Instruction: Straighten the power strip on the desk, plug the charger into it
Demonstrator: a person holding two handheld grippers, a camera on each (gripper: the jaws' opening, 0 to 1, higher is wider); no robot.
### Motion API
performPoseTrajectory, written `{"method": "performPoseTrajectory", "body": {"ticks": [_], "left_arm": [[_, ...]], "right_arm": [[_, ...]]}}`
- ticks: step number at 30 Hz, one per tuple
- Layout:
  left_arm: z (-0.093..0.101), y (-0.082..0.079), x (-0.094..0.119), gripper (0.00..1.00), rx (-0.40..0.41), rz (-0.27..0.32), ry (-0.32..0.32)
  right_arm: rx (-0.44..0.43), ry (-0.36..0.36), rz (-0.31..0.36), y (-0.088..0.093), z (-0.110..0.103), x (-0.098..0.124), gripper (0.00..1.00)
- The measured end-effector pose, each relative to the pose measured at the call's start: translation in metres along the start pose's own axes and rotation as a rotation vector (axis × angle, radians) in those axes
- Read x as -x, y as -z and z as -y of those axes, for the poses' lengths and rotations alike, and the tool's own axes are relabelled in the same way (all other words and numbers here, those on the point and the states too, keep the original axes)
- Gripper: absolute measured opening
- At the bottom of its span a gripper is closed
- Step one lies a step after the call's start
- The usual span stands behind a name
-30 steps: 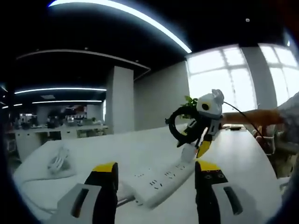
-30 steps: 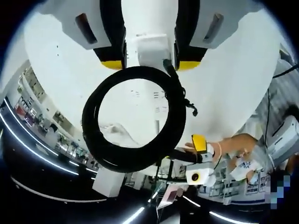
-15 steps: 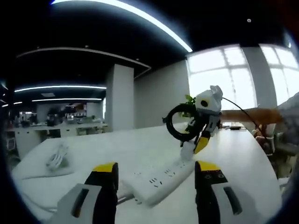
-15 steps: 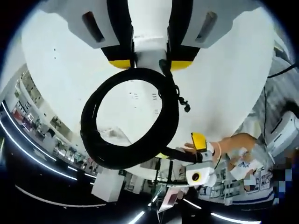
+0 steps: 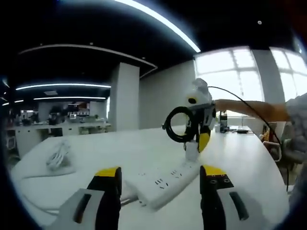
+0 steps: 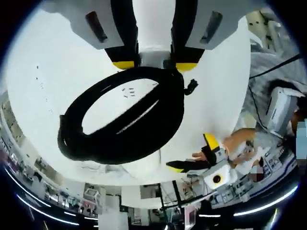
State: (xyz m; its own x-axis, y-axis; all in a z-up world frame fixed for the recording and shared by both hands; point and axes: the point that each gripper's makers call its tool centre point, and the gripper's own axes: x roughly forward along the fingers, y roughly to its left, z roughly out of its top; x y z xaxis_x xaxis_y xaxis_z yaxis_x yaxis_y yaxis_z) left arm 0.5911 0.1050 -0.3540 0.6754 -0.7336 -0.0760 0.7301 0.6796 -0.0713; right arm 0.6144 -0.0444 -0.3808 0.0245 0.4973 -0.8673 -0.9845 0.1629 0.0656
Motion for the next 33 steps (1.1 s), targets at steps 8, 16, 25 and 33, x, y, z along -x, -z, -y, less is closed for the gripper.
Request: {"method": "performPoseTrajectory", "body": {"ticks": [8,16,25,33], "left_arm": [[0.003,0.000,0.000,0.67,0.014,0.001,0.016],[0.002,-0.006,0.004,0.66,0.062,0.032,0.027],[0.004,-0.004,0.003,0.66,0.070,0.031,0.032],[-0.001,0.005,-0.001,0.66,0.016,-0.004,0.003]], "right_arm": [[0.082,0.052,-0.259,0.007,-0.003,-0.002,0.23],[0.171,0.202,-0.382,0.012,-0.004,-0.001,0.23],[0.234,0.392,-0.464,0.020,0.005,-0.009,0.23],[0.196,0.380,-0.428,0.021,0.010,-0.006,0.25]]}}
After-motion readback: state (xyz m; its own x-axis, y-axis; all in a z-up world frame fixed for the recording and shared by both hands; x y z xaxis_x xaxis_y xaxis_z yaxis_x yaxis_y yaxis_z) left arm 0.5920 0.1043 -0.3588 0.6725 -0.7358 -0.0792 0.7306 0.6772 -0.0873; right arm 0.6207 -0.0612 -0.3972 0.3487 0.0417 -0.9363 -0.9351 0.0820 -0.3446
